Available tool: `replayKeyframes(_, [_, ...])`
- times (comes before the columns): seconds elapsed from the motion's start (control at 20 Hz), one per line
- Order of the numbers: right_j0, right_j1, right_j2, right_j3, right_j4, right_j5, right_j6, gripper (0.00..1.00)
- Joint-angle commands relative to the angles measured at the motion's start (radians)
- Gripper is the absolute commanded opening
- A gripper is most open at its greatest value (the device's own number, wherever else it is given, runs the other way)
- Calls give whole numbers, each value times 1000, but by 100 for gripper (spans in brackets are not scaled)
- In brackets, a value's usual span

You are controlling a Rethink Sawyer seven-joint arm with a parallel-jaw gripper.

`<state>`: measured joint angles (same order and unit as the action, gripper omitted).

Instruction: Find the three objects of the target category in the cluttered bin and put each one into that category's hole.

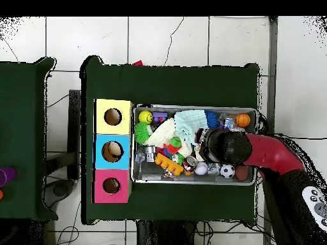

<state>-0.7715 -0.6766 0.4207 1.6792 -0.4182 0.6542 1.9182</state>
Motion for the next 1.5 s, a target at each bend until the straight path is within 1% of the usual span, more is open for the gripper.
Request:
replayKeyframes(0.05, [-10,93,78,-41,-69,-39,-161,100])
replayKeyframes(0.2, [-19,130,79,-52,-79,-53,-159,100])
replayKeyframes(0.3, [-29,138,85,-50,-85,-59,-161,100])
replayKeyframes(0.75, [-120,111,152,-10,-57,27,-218,100])
replayKeyframes(1.0, [-145,110,176,-4,-61,49,-225,100])
replayKeyframes(1.3, [-167,113,198,-30,-67,101,-255,100])
replayKeyframes(1.5, [-171,142,204,-79,-85,126,-287,100])
